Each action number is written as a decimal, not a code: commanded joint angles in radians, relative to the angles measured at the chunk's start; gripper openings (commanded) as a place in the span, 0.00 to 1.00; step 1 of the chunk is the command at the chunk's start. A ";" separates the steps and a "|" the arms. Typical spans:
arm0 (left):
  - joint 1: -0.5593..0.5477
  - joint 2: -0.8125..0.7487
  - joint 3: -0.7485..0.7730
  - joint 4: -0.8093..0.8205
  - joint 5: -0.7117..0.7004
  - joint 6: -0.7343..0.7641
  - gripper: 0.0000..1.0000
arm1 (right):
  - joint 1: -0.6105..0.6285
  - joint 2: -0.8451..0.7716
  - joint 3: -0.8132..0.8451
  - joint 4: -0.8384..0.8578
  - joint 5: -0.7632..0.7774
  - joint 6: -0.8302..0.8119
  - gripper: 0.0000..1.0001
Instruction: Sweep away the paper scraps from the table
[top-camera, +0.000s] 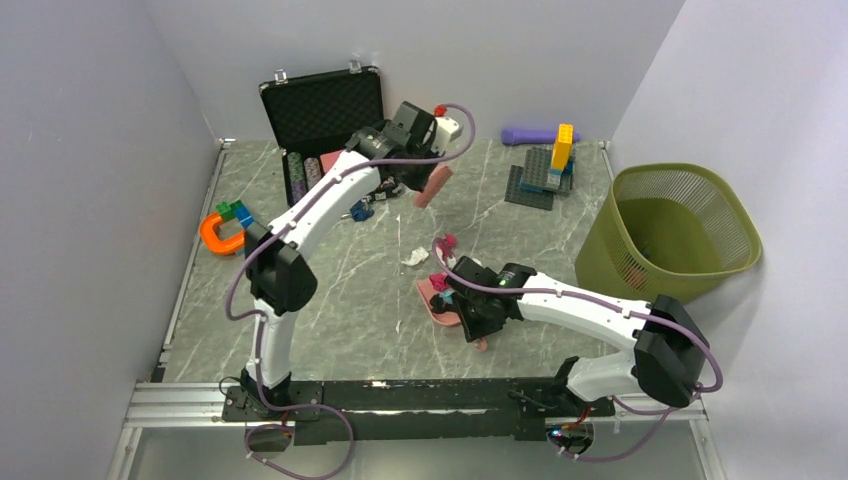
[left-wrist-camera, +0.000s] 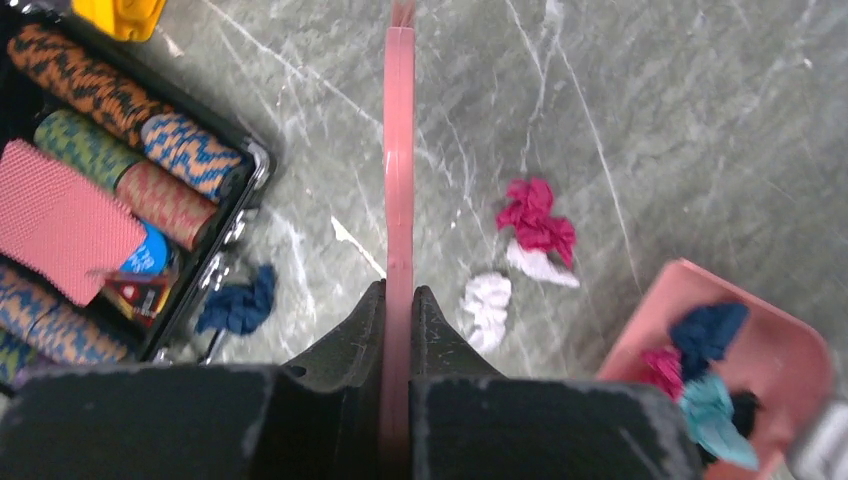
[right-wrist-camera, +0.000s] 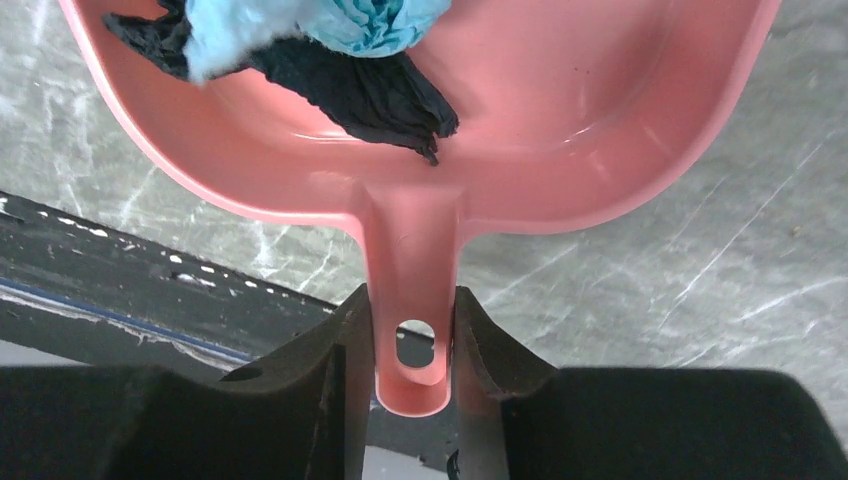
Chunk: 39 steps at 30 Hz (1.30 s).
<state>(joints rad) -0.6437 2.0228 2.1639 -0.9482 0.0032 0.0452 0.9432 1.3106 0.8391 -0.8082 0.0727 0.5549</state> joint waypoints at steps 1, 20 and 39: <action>-0.035 0.059 0.004 0.186 0.016 0.177 0.00 | -0.006 0.035 0.026 -0.104 -0.055 0.086 0.00; -0.229 0.157 -0.072 -0.149 -0.086 0.525 0.00 | -0.070 0.228 0.136 -0.079 -0.148 -0.015 0.00; -0.177 -0.208 -0.275 -0.200 0.353 0.106 0.00 | -0.132 0.355 0.228 -0.060 -0.119 -0.111 0.00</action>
<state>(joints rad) -0.8062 1.9522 1.9266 -1.0908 0.2081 0.2695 0.8410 1.6581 1.0405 -0.8852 -0.0902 0.4137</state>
